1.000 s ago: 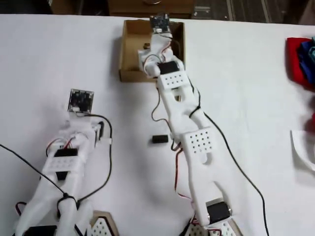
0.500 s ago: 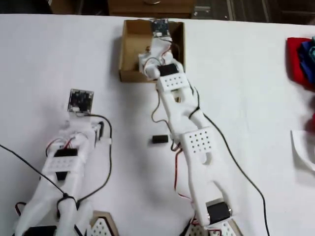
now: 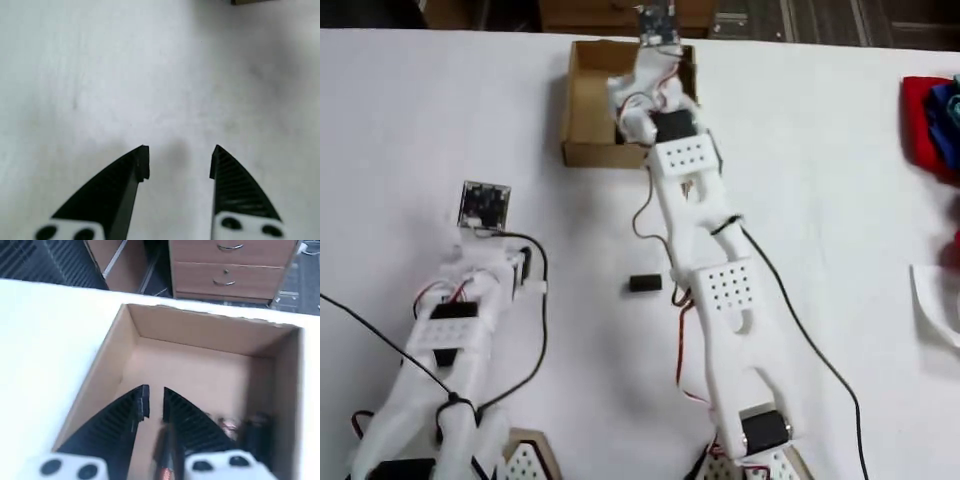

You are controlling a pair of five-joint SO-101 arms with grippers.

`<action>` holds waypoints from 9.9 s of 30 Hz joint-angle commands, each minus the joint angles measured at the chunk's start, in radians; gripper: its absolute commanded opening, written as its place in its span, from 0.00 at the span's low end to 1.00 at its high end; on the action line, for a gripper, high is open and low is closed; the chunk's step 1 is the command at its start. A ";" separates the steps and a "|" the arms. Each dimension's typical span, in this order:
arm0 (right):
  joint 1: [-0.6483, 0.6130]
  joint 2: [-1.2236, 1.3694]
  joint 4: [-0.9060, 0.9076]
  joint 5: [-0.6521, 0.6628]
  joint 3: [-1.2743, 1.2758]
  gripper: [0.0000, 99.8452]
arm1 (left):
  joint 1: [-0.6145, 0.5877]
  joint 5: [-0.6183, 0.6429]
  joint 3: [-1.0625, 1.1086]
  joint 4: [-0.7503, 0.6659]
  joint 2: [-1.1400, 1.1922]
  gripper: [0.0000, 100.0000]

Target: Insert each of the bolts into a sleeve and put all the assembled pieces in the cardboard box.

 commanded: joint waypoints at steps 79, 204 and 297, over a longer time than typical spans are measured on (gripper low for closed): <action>-0.213 -0.598 0.424 1.152 1.389 0.18 | 0.008 -0.011 -0.005 -0.015 -0.002 0.22; 0.562 -1.577 -0.082 0.051 2.127 0.02 | 0.608 0.462 -2.779 1.165 1.896 0.03; -0.005 -2.950 -0.504 0.235 3.135 0.02 | 0.480 0.451 -0.788 0.496 -0.347 0.03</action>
